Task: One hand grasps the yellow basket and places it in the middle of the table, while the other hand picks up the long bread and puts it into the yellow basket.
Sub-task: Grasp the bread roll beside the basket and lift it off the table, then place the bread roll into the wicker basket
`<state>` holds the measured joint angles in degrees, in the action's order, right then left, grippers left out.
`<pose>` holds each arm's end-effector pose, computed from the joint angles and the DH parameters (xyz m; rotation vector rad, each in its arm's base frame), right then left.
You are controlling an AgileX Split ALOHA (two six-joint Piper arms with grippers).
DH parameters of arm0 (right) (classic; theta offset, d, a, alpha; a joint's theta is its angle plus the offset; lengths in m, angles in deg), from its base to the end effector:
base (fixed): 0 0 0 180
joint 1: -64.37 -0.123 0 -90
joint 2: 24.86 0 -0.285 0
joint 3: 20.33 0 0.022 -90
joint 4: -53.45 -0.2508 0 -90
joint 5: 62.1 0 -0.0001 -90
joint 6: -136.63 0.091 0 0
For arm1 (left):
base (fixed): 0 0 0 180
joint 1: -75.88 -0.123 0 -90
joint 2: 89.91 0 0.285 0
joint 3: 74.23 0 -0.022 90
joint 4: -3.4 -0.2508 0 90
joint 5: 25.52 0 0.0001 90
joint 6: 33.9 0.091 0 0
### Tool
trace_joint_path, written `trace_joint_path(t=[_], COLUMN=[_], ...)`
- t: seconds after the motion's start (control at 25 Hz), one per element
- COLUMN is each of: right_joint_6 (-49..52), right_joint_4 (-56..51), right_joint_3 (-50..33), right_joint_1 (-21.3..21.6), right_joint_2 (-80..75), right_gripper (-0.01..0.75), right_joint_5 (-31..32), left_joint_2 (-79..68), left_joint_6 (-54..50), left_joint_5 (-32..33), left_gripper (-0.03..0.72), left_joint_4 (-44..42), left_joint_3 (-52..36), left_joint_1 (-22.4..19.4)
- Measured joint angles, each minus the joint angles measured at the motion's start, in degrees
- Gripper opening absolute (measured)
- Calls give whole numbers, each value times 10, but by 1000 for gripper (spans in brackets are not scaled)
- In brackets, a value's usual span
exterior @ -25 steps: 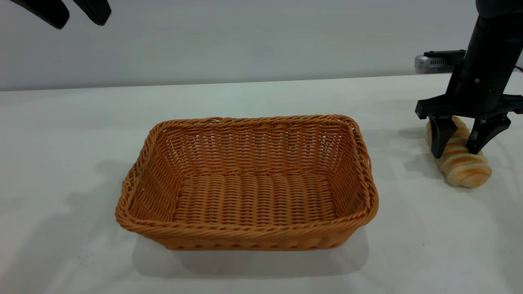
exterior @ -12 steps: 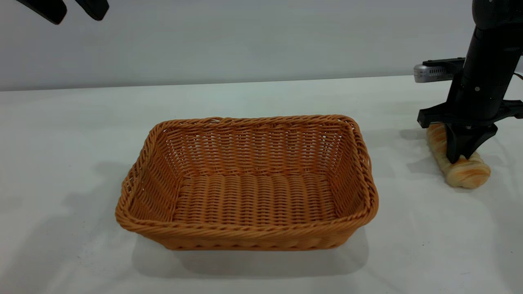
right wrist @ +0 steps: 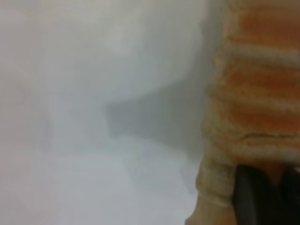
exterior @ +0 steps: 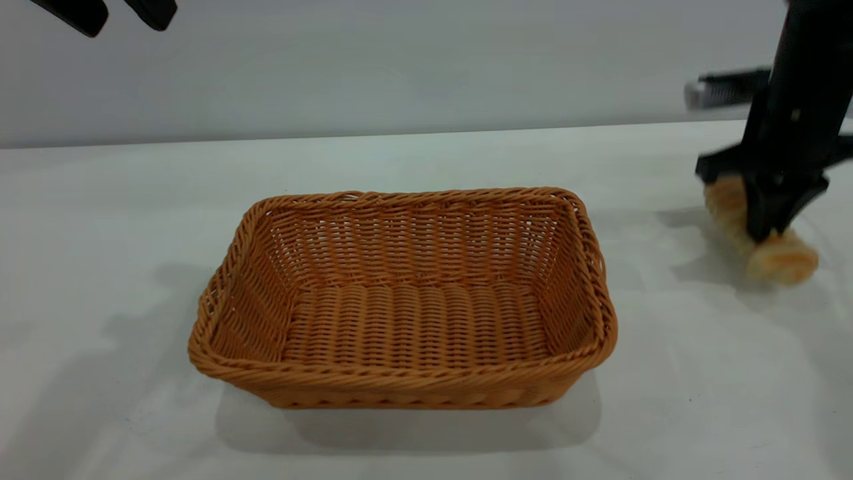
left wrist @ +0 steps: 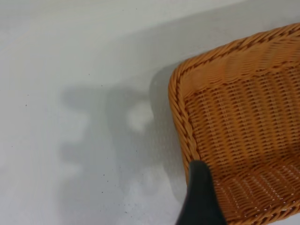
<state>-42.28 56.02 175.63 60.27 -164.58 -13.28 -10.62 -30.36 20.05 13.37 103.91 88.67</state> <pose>0.4489 0.0291 0.0960 -0.1202 3.0079 -0.0448 0.3395 -0.0886 0.2935 0.2565 2.5761 -0.2650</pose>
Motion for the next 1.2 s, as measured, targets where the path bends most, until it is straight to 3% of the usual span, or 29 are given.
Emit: trace_joint_path(t=[0.2,0.36,0.88,1.2], right_joint_6=[-11,-23,-43,-45], right_joint_4=[-7,-23,-63,-63], right_joint_3=[0,0,-4,-4], right_joint_1=[-5,-33,-246,-321], right_joint_2=[76,130,167,157], right_gripper=[31,31,31,31], right_joint_5=[33,65,88,71], left_joint_2=[0,0,0,7], left_joint_6=[1,1,1,1], left_joint_5=[-1,-1,-1,0], left_gripper=[581,581,581,581], left_joint_4=[0,0,0,0], left_joint_3=[0,0,0,-1], left_joint_1=[0,0,0,0])
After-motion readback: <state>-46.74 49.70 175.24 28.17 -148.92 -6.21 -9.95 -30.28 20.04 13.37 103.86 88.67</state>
